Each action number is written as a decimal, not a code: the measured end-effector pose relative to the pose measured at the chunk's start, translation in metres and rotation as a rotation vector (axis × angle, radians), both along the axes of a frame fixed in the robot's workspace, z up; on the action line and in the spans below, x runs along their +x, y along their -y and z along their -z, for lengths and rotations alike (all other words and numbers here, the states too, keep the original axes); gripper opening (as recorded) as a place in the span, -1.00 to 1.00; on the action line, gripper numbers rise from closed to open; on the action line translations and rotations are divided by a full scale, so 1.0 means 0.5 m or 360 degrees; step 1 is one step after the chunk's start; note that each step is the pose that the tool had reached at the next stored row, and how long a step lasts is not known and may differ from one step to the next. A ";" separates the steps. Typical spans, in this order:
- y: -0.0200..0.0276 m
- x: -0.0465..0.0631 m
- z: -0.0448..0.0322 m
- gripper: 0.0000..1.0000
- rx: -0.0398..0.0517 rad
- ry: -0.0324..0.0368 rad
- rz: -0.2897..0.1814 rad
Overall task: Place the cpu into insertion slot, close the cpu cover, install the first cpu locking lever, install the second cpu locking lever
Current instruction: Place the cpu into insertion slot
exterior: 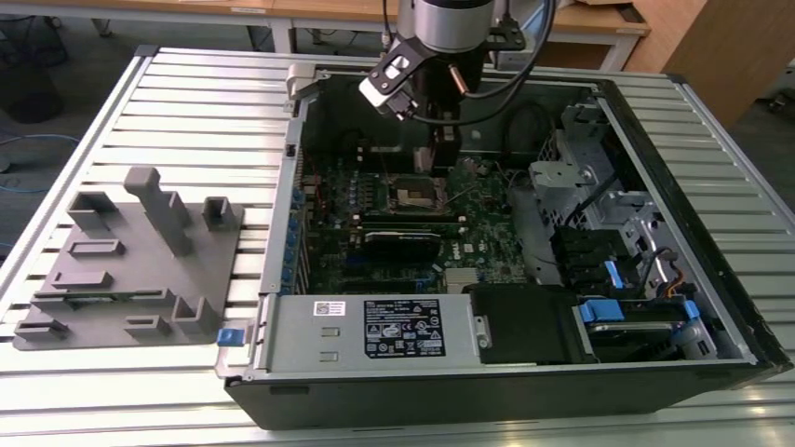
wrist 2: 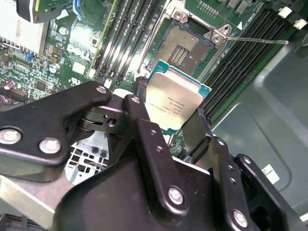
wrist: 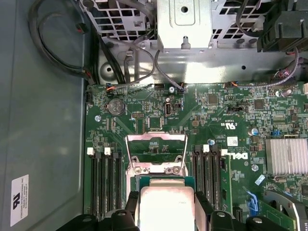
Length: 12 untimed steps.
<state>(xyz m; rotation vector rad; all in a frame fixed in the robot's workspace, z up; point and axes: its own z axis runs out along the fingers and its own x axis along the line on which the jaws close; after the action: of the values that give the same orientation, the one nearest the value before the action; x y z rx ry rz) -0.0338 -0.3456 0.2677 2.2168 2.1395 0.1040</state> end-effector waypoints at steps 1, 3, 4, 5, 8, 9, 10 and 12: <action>0.0000 -0.001 0.001 0.08 0.0000 0.0000 0.0000; -0.0001 -0.002 0.001 0.08 -0.0001 0.0000 0.0000; -0.0001 -0.002 0.001 0.08 0.0000 0.0000 0.0000; -0.0002 -0.002 0.002 0.08 0.0000 0.0000 0.0000; -0.0002 -0.002 0.002 0.08 0.0000 0.0000 0.0000; -0.0002 -0.002 0.002 0.08 0.0000 0.0000 0.0000; -0.0002 -0.002 0.002 0.08 0.0000 0.0000 0.0000; -0.0002 -0.002 0.003 0.08 0.0000 0.0000 0.0000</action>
<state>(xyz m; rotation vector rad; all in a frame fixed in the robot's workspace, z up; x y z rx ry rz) -0.0348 -0.3455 0.2661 2.2167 2.1396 0.1040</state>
